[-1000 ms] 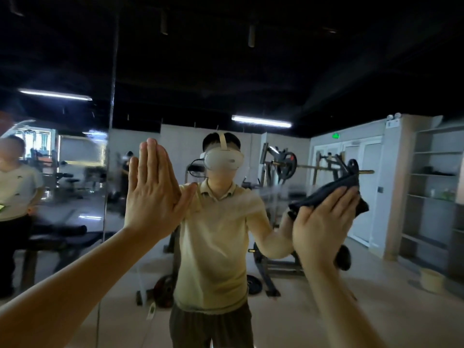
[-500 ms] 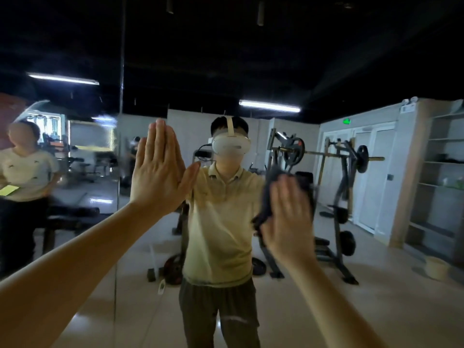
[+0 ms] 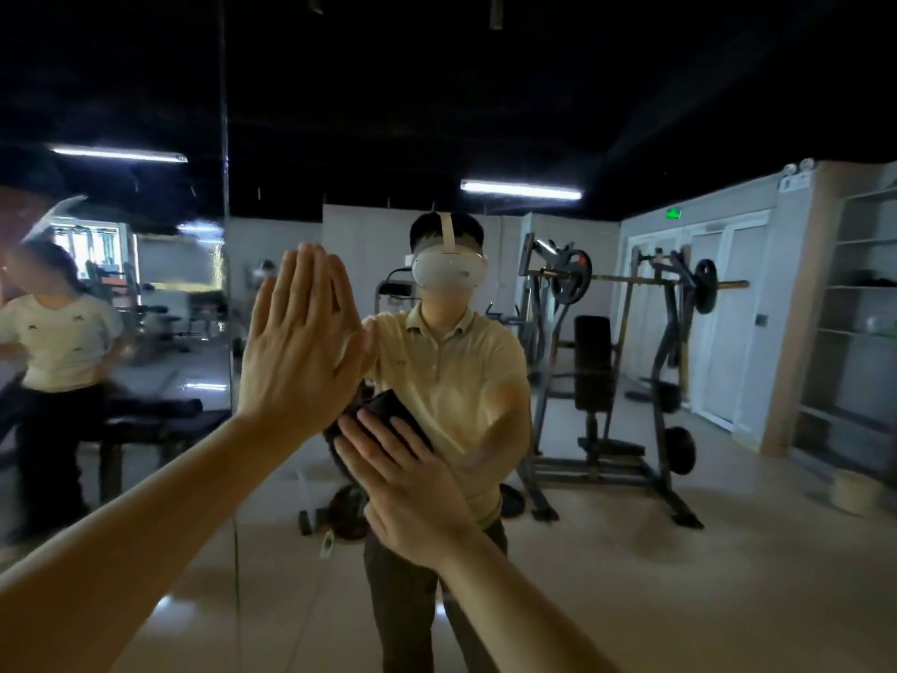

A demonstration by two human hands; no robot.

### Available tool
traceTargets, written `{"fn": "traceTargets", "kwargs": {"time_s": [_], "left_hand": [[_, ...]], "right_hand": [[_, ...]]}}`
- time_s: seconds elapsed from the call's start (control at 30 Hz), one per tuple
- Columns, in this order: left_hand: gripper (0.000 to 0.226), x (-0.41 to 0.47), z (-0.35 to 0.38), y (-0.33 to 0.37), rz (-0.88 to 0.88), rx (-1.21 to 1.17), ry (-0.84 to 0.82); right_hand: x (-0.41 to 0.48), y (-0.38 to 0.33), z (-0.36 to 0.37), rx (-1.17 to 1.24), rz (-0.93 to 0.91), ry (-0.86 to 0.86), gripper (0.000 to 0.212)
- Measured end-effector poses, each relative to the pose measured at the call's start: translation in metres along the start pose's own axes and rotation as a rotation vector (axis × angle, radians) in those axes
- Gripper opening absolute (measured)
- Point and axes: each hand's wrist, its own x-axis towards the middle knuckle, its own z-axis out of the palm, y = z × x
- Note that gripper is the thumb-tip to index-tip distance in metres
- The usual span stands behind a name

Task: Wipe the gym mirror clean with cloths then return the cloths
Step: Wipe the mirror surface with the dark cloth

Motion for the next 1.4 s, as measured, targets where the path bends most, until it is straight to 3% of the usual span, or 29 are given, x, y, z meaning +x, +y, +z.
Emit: {"fn": "traceTargets", "kwargs": {"time_s": [0.07,0.27,0.37,0.43,0.53,0.67,0.77,0.83,0.9,1.03,1.1,1.17,1.3,1.4], "left_hand": [[0.074,-0.016,0.002,0.011,0.029,-0.037,-0.005],[0.086,-0.035,0.026,0.047,-0.062,-0.057,-0.126],[0.096,-0.035,0.038,0.051,-0.077,-0.060,-0.103],[0.098,-0.034,0.041,0.049,-0.064,-0.052,-0.097],[0.095,-0.034,0.040,0.044,-0.048,-0.081,-0.111],[0.083,-0.035,0.027,0.029,0.029,-0.141,-0.132],[0.080,-0.036,0.016,0.019,0.073,-0.143,-0.164],[0.081,-0.036,0.010,0.016,0.097,-0.137,-0.192],[0.082,-0.035,0.004,0.013,0.133,-0.155,-0.200],[0.073,-0.042,-0.002,-0.003,0.156,-0.157,-0.127],[0.066,-0.052,-0.003,-0.017,0.107,-0.155,-0.064],[0.070,-0.065,-0.004,-0.031,0.057,-0.148,-0.007],[0.072,-0.090,-0.001,-0.058,-0.174,-0.156,0.041],[0.076,-0.110,0.002,-0.074,-0.382,-0.151,-0.003]], "right_hand": [[-0.020,0.033,-0.003,-0.007,0.092,0.023,0.079],[-0.129,0.155,-0.020,-0.007,0.797,0.231,0.067],[-0.142,0.166,-0.023,0.082,1.240,0.360,0.075],[-0.113,0.147,-0.023,0.117,1.327,0.434,0.076],[-0.053,0.092,-0.016,0.132,1.101,0.433,0.074],[-0.011,0.009,0.004,0.109,0.431,0.175,0.081],[-0.030,0.003,0.008,0.072,0.016,0.012,0.076],[-0.051,0.032,0.000,0.046,0.028,0.009,0.076],[-0.062,0.075,-0.017,0.020,0.250,0.107,0.083],[-0.019,0.150,-0.057,0.063,0.812,0.377,0.071],[0.020,0.147,-0.066,0.080,0.938,0.440,0.073],[0.046,0.116,-0.057,0.060,0.827,0.420,0.075],[0.045,0.022,-0.006,0.029,0.267,0.264,0.066],[0.011,-0.033,0.022,0.019,-0.135,0.041,0.059]]}}
